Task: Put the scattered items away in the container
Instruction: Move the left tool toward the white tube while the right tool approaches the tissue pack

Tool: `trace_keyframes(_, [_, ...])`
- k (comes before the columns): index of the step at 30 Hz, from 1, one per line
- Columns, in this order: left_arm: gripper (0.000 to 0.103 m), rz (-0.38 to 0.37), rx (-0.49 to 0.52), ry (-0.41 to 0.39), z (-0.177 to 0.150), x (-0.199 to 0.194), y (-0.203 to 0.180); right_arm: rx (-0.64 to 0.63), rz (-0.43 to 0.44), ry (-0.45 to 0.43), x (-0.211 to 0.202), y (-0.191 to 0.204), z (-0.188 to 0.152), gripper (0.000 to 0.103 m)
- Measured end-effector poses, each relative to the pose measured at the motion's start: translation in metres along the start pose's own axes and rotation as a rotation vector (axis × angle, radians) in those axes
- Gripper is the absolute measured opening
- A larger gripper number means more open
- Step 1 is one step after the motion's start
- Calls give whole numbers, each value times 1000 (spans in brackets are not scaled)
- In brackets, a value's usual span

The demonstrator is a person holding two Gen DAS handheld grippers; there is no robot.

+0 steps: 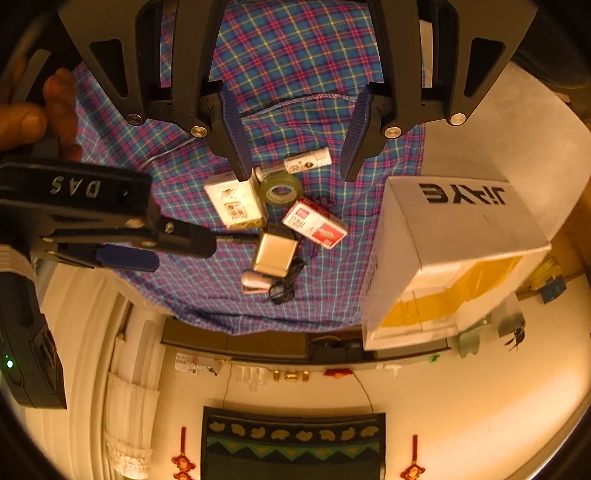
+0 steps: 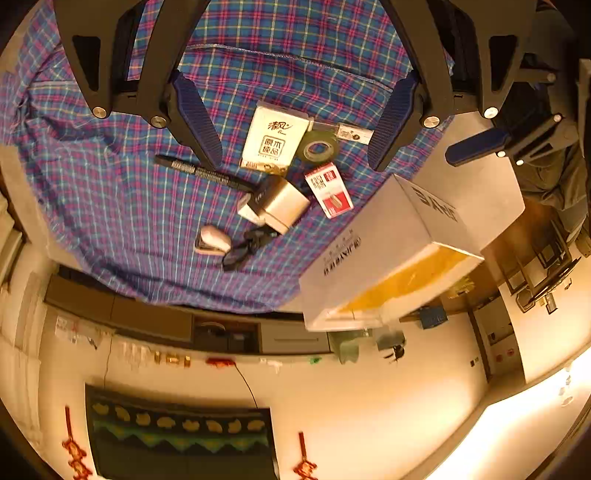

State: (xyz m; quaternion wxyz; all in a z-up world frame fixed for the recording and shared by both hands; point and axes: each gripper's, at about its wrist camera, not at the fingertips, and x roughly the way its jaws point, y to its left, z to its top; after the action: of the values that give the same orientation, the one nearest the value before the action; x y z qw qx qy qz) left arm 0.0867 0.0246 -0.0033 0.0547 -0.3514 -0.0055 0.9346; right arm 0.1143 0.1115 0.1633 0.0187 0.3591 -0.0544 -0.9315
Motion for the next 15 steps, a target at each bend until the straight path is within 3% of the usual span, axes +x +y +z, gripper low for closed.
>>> trace_keyframes(8, [53, -55, -74, 82, -9, 46, 26, 68, -27, 83, 23, -22, -10, 82])
trace_keyframes(15, [53, -97, -19, 133, -8, 77, 14, 136, -5, 144, 50, -41, -10, 79])
